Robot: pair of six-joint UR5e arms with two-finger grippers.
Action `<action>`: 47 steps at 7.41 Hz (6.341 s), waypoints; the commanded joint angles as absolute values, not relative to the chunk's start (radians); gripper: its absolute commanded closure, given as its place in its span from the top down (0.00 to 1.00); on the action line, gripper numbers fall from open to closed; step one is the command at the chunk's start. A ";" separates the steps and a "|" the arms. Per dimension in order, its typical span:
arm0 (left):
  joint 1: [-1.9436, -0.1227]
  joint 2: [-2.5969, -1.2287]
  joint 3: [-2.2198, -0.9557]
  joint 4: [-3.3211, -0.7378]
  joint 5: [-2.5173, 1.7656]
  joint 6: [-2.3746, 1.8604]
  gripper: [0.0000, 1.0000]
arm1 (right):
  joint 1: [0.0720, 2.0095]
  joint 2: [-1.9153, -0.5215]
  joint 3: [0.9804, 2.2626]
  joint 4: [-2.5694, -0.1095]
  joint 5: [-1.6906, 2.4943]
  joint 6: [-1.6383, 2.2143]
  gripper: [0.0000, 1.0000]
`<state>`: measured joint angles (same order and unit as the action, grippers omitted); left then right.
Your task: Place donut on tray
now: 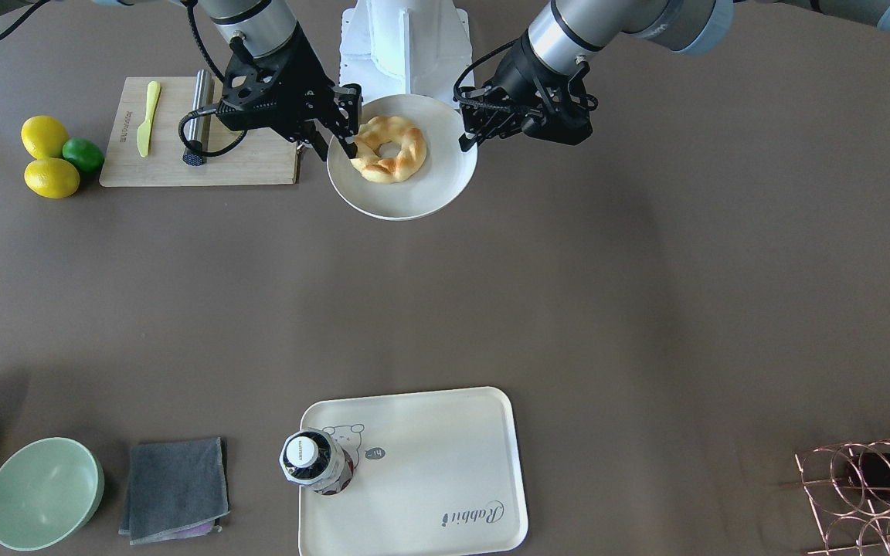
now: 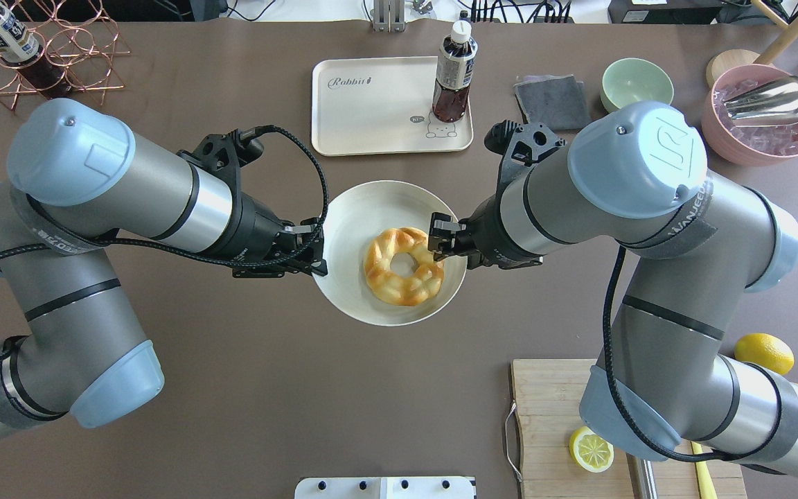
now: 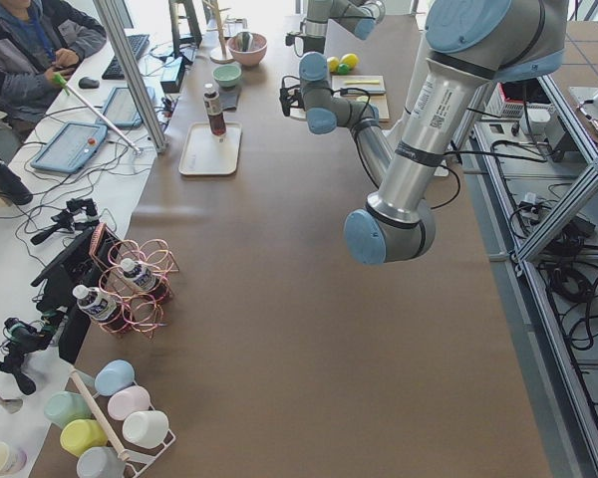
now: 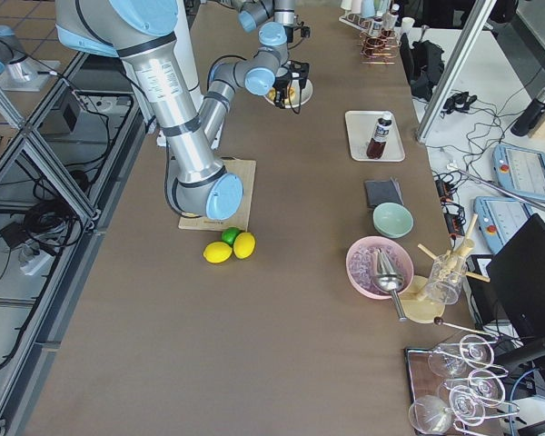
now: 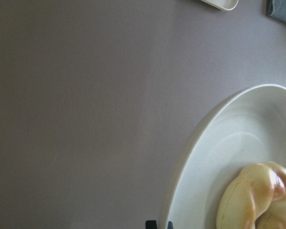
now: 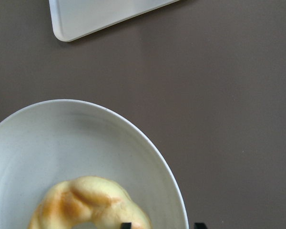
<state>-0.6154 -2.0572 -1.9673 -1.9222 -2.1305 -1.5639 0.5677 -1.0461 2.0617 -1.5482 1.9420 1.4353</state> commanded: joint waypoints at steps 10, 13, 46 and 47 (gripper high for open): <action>-0.844 -2.256 -1.371 -2.187 -2.004 -1.931 0.00 | 0.857 -1.294 2.063 -1.671 2.121 0.731 1.00; -0.803 -2.386 -1.130 -2.299 -1.828 -2.196 0.00 | 0.988 -1.413 2.065 -1.671 2.219 0.505 1.00; -1.568 -1.254 -2.003 -1.601 -2.164 0.235 0.97 | 1.480 -1.672 1.887 -1.671 2.279 -0.066 1.00; -1.568 -1.220 -1.996 -1.680 -2.164 0.235 0.97 | 1.485 -1.675 1.890 -1.671 2.279 -0.058 1.00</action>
<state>-1.5620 -1.2839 -2.0098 -1.5615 -2.1645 0.2278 1.4703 -1.6535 1.8863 -1.6711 2.2799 -0.0674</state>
